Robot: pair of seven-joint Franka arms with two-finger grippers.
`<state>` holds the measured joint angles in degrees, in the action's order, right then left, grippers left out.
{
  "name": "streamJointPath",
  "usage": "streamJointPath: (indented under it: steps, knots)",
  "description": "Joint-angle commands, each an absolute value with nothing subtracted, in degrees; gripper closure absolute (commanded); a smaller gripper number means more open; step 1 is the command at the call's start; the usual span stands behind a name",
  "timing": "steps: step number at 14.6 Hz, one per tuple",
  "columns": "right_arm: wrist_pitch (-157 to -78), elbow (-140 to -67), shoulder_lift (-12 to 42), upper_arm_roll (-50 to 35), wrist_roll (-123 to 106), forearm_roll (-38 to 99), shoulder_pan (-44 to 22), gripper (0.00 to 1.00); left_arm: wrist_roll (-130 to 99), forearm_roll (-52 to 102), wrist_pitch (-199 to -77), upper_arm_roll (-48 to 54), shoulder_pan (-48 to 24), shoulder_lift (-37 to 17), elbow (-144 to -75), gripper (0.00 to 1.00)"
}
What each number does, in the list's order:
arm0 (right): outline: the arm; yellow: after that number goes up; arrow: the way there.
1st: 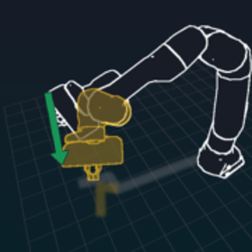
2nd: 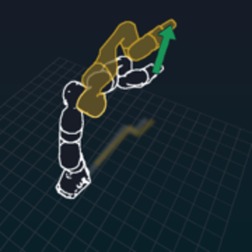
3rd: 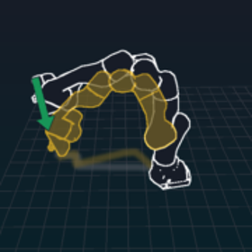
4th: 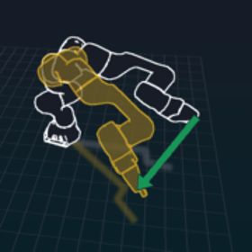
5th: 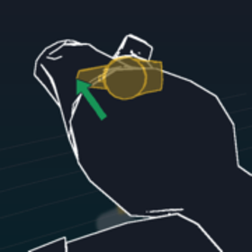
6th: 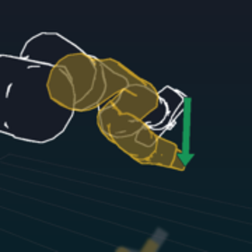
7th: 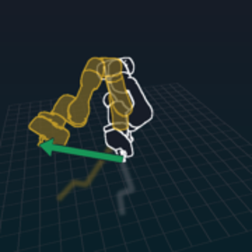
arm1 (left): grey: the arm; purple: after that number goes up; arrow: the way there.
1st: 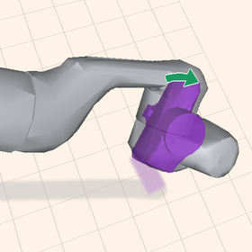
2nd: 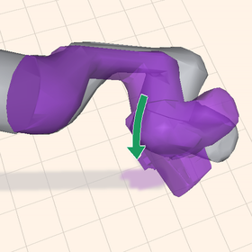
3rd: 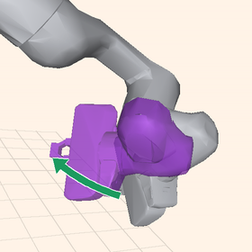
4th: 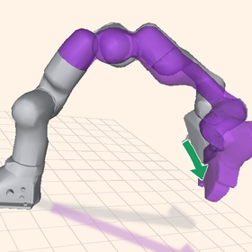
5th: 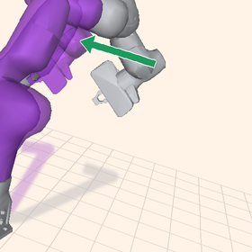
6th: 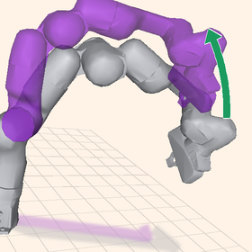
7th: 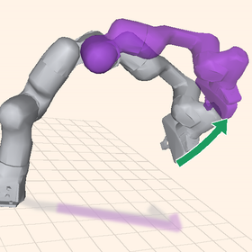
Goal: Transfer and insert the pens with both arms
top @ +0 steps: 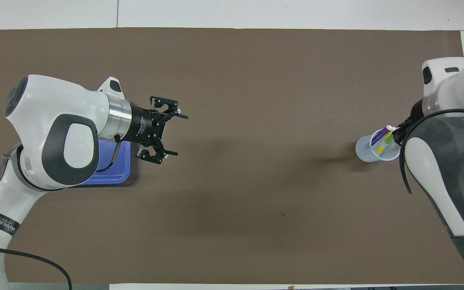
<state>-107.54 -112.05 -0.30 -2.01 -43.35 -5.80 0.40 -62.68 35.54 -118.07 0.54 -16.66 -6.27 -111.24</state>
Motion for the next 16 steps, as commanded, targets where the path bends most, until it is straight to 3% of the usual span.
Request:
streamJointPath:
  steps: [1,2,3,7,11,14,16]
  knots:
    - [-109.34,-115.66,-2.9,-2.81,-44.03,-6.59,1.67,0.47,-54.62,26.41,-112.26,4.56,-10.03,-6.42,-108.47,0.0]
    - [-109.42,-115.4,-2.9,-2.81,-44.03,-6.59,1.67,0.09,-49.79,21.76,-109.45,4.57,-9.24,-5.98,-107.5,0.0]
    - [-109.34,-114.7,-2.64,-2.81,-44.29,-6.59,1.67,0.0,-45.13,18.58,-106.81,4.4,-8.45,-5.45,-106.45,0.0]
    - [-106.09,-109.0,-2.11,-3.86,-42.03,-4.67,0.79,0.0,-24.23,6.53,-92.67,3.44,-6.77,-3.61,-97.32,0.0]
    - [-101.43,-105.64,-2.11,-5.1,-24.91,5.76,-2.54,0.0,-6.71,-0.42,-80.54,1.15,-7.21,-3.95,-86.6,0.0]
    - [-101.34,-105.82,-2.2,-5.1,-21.45,10.2,-3.6,0.0,-1.25,-2.37,-74.37,1.14,-7.29,-2.21,-84.46,0.0]
    - [-99.77,-105.21,-2.28,-4.4,-21.36,9.5,-2.55,0.0,2.36,-2.29,-75.05,1.23,-6.86,0.16,-88.65,0.0]
